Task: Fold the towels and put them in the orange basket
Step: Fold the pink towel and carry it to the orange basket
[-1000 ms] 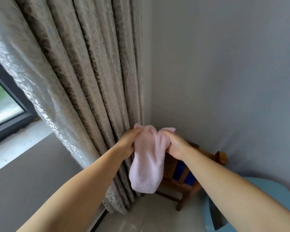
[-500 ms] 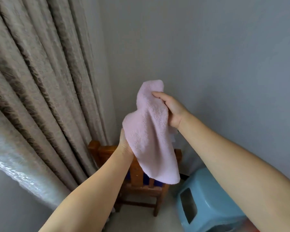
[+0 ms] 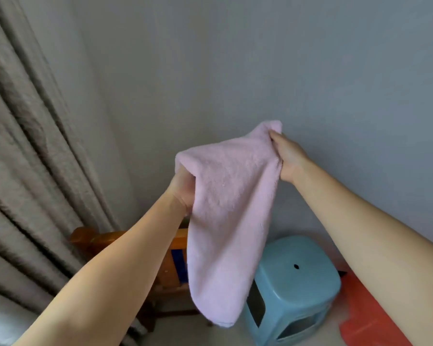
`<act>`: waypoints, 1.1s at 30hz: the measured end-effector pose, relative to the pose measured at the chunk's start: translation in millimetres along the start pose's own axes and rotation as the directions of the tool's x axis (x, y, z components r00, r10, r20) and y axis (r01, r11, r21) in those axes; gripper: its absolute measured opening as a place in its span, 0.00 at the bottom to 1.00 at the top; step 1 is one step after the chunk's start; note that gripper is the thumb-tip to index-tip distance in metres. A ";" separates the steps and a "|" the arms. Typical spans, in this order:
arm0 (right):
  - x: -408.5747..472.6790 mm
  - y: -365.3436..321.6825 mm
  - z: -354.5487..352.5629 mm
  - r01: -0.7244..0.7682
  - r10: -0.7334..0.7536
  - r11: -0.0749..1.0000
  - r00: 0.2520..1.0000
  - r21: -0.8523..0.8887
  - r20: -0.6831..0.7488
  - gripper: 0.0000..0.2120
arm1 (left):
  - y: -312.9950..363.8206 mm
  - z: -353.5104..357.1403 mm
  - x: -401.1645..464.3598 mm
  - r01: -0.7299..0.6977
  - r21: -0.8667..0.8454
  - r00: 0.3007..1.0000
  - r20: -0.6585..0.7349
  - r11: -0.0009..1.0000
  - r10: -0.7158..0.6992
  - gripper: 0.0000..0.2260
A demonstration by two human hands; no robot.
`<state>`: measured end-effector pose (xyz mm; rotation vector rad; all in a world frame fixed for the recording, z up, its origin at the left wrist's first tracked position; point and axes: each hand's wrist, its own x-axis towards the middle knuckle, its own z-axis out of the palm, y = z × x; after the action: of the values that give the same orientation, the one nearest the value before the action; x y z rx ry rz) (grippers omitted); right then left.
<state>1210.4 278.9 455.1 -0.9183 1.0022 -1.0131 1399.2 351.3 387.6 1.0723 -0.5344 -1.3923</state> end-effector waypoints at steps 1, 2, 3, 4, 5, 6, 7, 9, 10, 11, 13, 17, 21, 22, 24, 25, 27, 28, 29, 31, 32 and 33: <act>7.8 -5.5 -15.9 -0.001 0.000 1.000 1.000 -0.016 -0.028 0.11 | 6.3 12.0 -2.3 0.014 -0.065 0.998 0.058 0.998 -0.011 0.14; 13.9 -10.6 -30.2 -0.013 0.012 0.999 0.998 -0.029 -0.057 0.09 | 13.9 22.6 -6.4 0.030 -0.123 0.994 0.109 0.992 -0.016 0.13; 17.9 -17.2 -45.4 -0.025 0.022 0.999 0.997 -0.039 -0.079 0.08 | 19.2 35.9 -5.9 0.020 -0.167 0.992 0.127 0.986 0.001 0.13; 21.8 -23.8 -60.4 -0.036 0.031 0.999 0.994 -0.040 -0.101 0.08 | 20.6 45.2 -2.4 -0.012 -0.203 0.986 0.158 0.979 0.045 0.12; 27.3 -31.8 -79.5 -0.037 0.032 0.999 0.991 -0.038 -0.130 0.08 | 19.9 55.8 4.2 -0.041 -0.197 0.981 0.177 0.980 0.077 0.12; 31.8 -38.7 -97.2 -0.042 0.036 0.998 0.988 -0.037 -0.148 0.08 | 18.3 64.5 7.6 -0.072 -0.173 0.972 0.207 0.982 0.108 0.13; 36.6 -45.2 -115.3 -0.048 0.040 0.998 0.986 -0.046 -0.160 0.06 | 16.6 73.3 12.4 -0.079 -0.137 0.959 0.260 0.987 0.113 0.15; 45.0 -59.5 -151.8 -0.077 0.060 0.992 0.984 -0.096 -0.167 0.05 | 11.9 94.2 19.1 -0.076 0.035 0.931 0.360 0.996 0.059 0.13; 49.0 -65.8 -170.5 -0.092 0.070 0.988 0.983 -0.124 -0.170 0.08 | 8.3 103.5 22.2 -0.063 0.146 0.915 0.403 0.987 -0.001 0.10; 52.7 -69.8 -187.0 -0.108 0.081 0.984 0.979 -0.141 -0.186 0.11 | 3.2 106.4 28.8 -0.043 0.256 0.898 0.433 0.966 -0.075 0.12; 56.9 -75.6 -213.6 -0.136 0.112 0.983 0.977 -0.125 -0.180 0.12 | -10.2 110.1 45.1 0.001 0.447 0.880 0.424 0.894 -0.213 0.18; 57.4 -73.6 -254.7 -0.158 0.133 0.980 0.973 -0.122 -0.190 0.05 | -41.3 128.7 74.2 0.130 0.489 0.959 0.161 0.863 -0.235 0.08; 62.1 -59.8 -291.5 -0.259 0.185 0.941 0.933 -0.218 -0.308 0.05 | -70.3 145.4 95.1 0.201 0.403 0.977 -0.153 0.893 -0.150 0.06; 64.0 -55.6 -300.8 -0.264 0.184 0.942 0.923 -0.208 -0.338 0.07 | -76.7 148.4 100.1 0.196 0.374 0.972 -0.196 0.906 -0.129 0.08; 67.8 -47.0 -316.9 -0.246 0.169 0.954 0.912 -0.169 -0.374 0.11 | -84.5 154.2 109.0 0.180 0.329 0.968 -0.228 0.927 -0.107 0.09; 68.9 -42.7 -324.1 -0.228 0.159 0.963 0.909 -0.142 -0.385 0.12 | -87.5 157.4 114.8 0.171 0.316 0.970 -0.220 0.933 -0.103 0.09; 69.5 -36.2 -333.0 -0.180 0.127 0.979 0.909 -0.098 -0.397 0.12 | -90.0 162.3 125.7 0.127 0.303 0.977 -0.201 0.944 -0.067 0.08; 69.8 -33.8 -335.8 -0.161 0.115 0.983 0.912 -0.084 -0.394 0.12 | -90.1 164.0 130.5 0.098 0.306 0.980 -0.193 0.947 -0.040 0.10; 71.3 -32.2 -338.9 -0.152 0.108 0.985 0.915 -0.085 -0.388 0.12 | -90.5 164.2 136.8 0.077 0.316 0.982 -0.186 0.946 -0.018 0.13; 72.2 -31.4 -347.0 -0.184 0.127 0.974 0.926 -0.131 -0.354 0.14 | -91.7 166.0 150.6 0.058 0.338 0.982 -0.189 0.939 0.007 0.15; 70.5 -31.5 -349.4 -0.226 0.151 0.953 0.932 -0.200 -0.330 0.15 | -92.1 165.1 154.8 0.054 0.344 0.979 -0.203 0.937 0.018 0.15; 71.1 -33.5 -352.7 -0.276 0.170 0.911 0.929 -0.307 -0.328 0.15 | -91.8 165.8 162.4 0.065 0.354 0.976 -0.219 0.933 0.015 0.15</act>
<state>881.9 152.7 372.9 -0.9257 1.5429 -0.8000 1239.9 164.8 341.9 1.5139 -0.6303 -1.2033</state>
